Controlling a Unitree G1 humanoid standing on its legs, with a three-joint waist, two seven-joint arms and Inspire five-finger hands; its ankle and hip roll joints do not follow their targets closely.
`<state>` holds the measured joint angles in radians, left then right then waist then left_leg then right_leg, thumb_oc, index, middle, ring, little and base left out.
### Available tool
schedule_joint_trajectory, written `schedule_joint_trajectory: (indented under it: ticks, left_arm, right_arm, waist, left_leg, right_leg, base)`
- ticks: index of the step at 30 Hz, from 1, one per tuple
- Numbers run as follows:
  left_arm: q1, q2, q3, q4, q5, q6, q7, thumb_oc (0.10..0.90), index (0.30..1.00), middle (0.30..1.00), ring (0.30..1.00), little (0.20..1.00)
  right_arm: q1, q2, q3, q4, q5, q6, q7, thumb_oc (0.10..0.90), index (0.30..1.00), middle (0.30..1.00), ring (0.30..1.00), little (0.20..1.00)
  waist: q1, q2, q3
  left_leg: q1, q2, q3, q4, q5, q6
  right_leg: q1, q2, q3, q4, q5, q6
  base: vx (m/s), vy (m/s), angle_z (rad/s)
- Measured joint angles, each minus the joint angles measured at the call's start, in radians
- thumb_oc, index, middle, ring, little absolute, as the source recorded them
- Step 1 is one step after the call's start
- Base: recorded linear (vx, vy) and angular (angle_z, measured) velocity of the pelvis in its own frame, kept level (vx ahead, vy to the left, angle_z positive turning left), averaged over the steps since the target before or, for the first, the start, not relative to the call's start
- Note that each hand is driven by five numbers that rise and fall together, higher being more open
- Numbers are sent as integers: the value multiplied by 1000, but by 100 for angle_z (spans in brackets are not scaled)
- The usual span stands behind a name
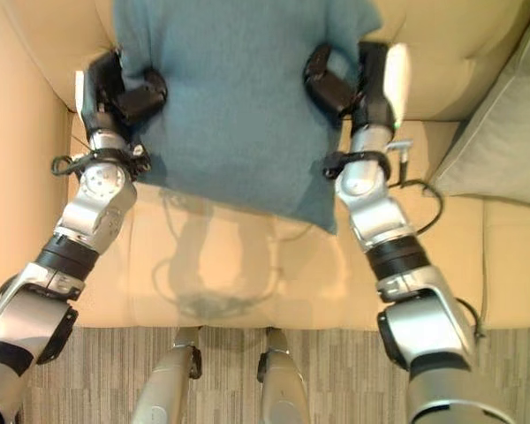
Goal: Pick up all the scattered cushions and arrange them neatly on the sofa.
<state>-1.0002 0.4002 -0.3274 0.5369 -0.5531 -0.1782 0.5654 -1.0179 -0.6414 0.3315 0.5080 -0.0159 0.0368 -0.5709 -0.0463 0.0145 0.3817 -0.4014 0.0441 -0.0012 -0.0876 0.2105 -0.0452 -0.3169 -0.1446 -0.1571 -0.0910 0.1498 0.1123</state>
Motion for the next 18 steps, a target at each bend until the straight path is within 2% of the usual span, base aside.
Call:
schedule_joint_trajectory:
  ticks: [3,5,6,7,9,12,18]
  left_arm:
    - [-32,-41,-6,64,-37,-24,39,400,300,300,300,300]
    - [-48,-46,-20,125,-56,-30,40,400,300,300,300,300]
    - [-76,-55,-32,184,-67,-33,39,400,300,300,300,300]
    - [-146,-75,-62,312,-83,-30,39,400,300,300,300,300]
    - [-191,-88,-67,386,-111,-34,34,400,300,300,300,300]
    - [-256,-89,-66,445,-115,-32,32,400,300,300,300,300]
    - [-303,-66,-67,484,-106,0,10,400,300,300,300,300]
  right_arm:
    - [-98,-1,60,88,-29,4,-34,400,300,300,300,300]
    - [-163,-3,136,171,-42,7,-43,400,300,300,300,300]
    - [-198,-3,177,228,-53,8,-44,400,300,300,300,300]
    - [-262,4,248,320,-57,21,-38,400,300,300,300,300]
    - [-291,37,251,380,-54,26,-40,400,300,300,300,300]
    - [-319,72,251,435,-5,38,-42,400,300,300,300,300]
    - [-337,74,297,466,26,36,-42,400,300,300,300,300]
  waist:
    - [1,-1,1]
    - [-3,-3,2]
    - [-3,-3,2]
    - [0,-3,2]
    - [0,-7,9]
    - [1,-7,60]
    - [4,-9,65]
  left_leg:
    - [-10,1,7,0,0,0]
    - [-18,2,7,0,0,0]
    - [-23,3,7,0,0,0]
    - [-39,4,7,0,0,0]
    - [-63,5,7,0,3,-3]
    - [-63,4,7,0,3,-3]
    - [-83,5,8,0,4,-2]
  right_leg:
    - [-12,0,1,0,0,0]
    - [-21,2,0,0,0,0]
    - [-26,3,0,0,0,0]
    - [-41,4,0,0,0,0]
    - [-65,4,0,0,2,-2]
    - [-66,4,0,0,5,-5]
    - [-86,4,-1,0,6,-6]
  base:
    - [-63,-22,-4]
    - [-72,-33,-1]
    - [-91,-31,0]
    - [-41,-12,0]
    - [-50,-5,0]
    - [-31,-3,0]
    - [-5,-3,0]
